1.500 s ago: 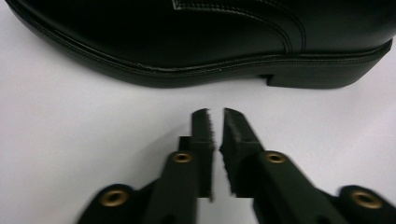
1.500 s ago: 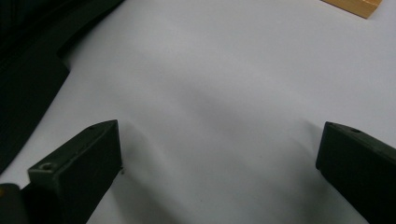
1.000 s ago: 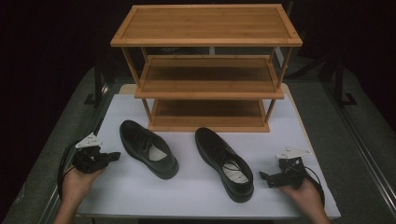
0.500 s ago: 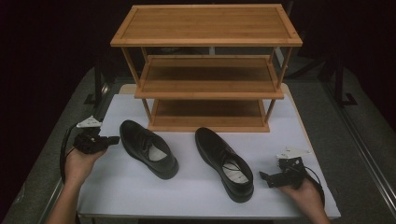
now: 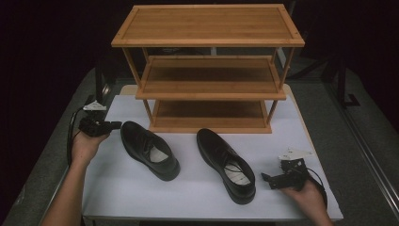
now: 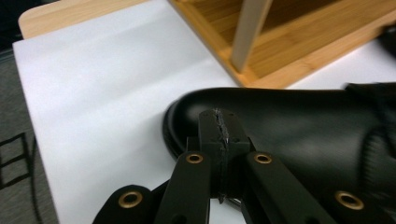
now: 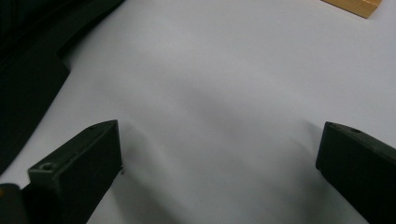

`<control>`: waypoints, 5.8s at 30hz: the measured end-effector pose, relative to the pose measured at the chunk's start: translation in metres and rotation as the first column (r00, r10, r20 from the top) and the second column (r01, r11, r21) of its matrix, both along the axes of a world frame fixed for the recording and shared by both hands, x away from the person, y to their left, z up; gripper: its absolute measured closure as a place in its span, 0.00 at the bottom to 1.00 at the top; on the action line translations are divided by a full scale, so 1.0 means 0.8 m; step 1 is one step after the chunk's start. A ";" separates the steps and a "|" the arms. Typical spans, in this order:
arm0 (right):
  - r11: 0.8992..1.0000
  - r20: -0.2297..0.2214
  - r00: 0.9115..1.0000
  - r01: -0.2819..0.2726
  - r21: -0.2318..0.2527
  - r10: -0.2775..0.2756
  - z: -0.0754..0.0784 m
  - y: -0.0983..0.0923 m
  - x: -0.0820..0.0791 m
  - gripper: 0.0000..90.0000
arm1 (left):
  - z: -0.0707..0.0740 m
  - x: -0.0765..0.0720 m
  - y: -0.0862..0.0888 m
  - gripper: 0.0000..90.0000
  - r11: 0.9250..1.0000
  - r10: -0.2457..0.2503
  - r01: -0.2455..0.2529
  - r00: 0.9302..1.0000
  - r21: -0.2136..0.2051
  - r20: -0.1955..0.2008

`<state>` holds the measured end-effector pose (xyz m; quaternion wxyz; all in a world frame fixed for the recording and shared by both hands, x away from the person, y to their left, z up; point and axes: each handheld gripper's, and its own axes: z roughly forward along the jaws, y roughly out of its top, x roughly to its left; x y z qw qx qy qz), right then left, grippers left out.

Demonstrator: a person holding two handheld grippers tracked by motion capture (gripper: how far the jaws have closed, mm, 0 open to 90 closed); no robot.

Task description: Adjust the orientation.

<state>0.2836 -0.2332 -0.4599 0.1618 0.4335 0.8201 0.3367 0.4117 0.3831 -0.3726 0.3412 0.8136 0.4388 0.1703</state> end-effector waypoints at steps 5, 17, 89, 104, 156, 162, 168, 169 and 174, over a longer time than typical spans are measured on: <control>1.000 0.000 1.000 0.000 0.000 0.000 0.000 0.000 0.000 0.00 | -0.004 0.028 -0.003 1.00 1.000 0.016 -0.017 1.000 0.018 0.008; 1.000 0.000 1.000 0.000 0.000 0.000 0.000 0.000 0.000 0.00 | -0.044 0.067 0.004 1.00 0.993 0.081 -0.075 0.995 0.095 -0.066; 1.000 -0.001 1.000 0.000 -0.001 0.000 0.000 0.000 0.000 0.00 | -0.039 -0.068 -0.067 1.00 0.990 -0.144 0.144 0.989 0.001 0.012; 1.000 -0.001 1.000 0.001 -0.001 -0.001 0.000 0.000 0.000 0.00 | -0.063 -0.174 -0.099 1.00 0.973 -0.232 0.232 0.972 -0.023 -0.028; 1.000 0.000 1.000 0.000 -0.001 0.000 0.000 0.000 0.000 0.00 | -0.068 -0.091 -0.156 1.00 0.963 -0.260 0.262 0.965 0.066 -0.035; 1.000 0.000 1.000 0.000 -0.001 0.000 0.000 0.000 0.000 0.00 | -0.067 -0.083 -0.164 1.00 0.962 -0.265 0.266 0.964 0.063 -0.030; 1.000 0.000 1.000 0.000 -0.001 0.000 0.000 0.000 0.000 0.00 | -0.070 -0.077 -0.166 1.00 0.966 -0.256 0.257 0.966 0.020 -0.028; 1.000 0.000 1.000 0.000 -0.001 0.000 0.000 0.000 0.000 0.00 | -0.070 -0.077 -0.166 1.00 0.966 -0.257 0.257 0.966 0.018 -0.028; 1.000 0.000 1.000 0.000 -0.001 0.000 0.000 0.000 0.000 0.00 | -0.070 -0.077 -0.166 1.00 0.966 -0.257 0.257 0.966 0.015 -0.025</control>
